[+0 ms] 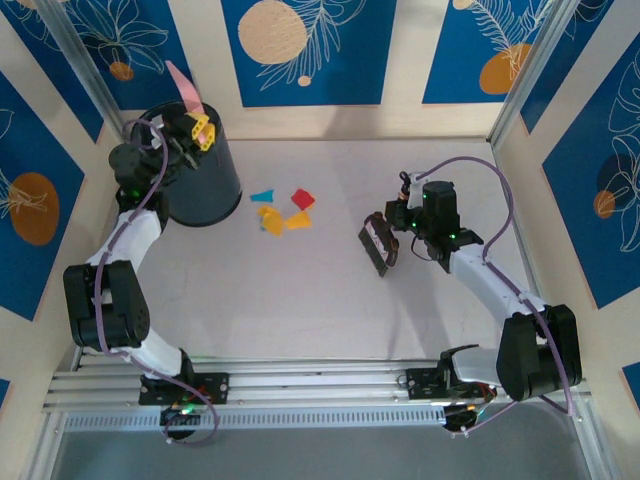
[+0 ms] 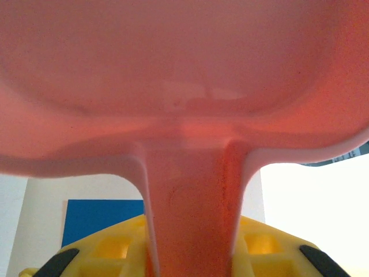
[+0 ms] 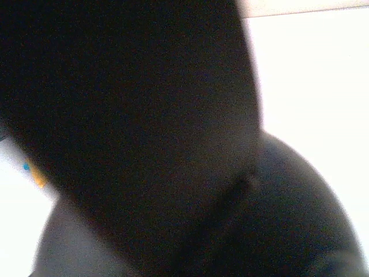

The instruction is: Sweep away the paper scraps from the table

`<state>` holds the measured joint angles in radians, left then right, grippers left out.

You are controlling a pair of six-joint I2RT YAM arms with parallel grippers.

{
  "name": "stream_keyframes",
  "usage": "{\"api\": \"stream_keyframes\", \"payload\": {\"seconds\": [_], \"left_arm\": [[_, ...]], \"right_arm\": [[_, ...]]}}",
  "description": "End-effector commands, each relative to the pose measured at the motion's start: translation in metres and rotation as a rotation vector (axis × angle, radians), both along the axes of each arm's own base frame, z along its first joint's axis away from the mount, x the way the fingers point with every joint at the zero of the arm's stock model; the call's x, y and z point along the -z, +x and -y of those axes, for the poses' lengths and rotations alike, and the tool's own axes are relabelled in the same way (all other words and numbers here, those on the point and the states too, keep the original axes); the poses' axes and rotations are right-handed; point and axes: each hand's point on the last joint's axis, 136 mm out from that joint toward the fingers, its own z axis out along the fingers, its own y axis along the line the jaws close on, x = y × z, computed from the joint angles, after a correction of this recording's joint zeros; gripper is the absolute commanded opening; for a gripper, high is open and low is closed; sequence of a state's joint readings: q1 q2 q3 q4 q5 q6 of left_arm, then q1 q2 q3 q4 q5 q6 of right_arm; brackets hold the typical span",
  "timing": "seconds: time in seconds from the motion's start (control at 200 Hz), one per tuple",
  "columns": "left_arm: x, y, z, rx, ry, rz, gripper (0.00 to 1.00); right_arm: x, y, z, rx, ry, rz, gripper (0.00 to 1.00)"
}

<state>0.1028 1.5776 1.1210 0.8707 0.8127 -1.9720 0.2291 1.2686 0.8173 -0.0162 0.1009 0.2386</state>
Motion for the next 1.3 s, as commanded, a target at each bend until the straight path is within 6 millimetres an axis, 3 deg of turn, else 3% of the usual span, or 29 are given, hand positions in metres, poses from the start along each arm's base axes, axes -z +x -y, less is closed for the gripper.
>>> {"api": "stream_keyframes", "payload": {"seconds": [0.0,0.315,0.68,0.945,1.295], "left_arm": [[-0.033,-0.016,0.003,0.006,0.132,0.147,0.00],[-0.006,-0.035,0.014,0.021,0.504,0.151,0.00],[0.032,-0.075,0.031,0.112,1.050,0.178,0.00],[0.062,-0.093,0.032,0.148,1.336,0.166,0.00],[0.085,-0.124,0.042,0.197,1.515,0.245,0.00]], "right_arm": [[-0.017,0.005,-0.005,-0.003,0.026,0.035,0.00],[-0.026,0.005,-0.010,-0.005,0.111,0.039,0.00],[-0.039,0.009,-0.030,-0.048,0.256,0.011,0.00],[-0.058,0.021,-0.065,-0.133,0.421,-0.011,0.00],[-0.060,0.066,-0.132,-0.146,0.547,-0.124,0.00]]}}
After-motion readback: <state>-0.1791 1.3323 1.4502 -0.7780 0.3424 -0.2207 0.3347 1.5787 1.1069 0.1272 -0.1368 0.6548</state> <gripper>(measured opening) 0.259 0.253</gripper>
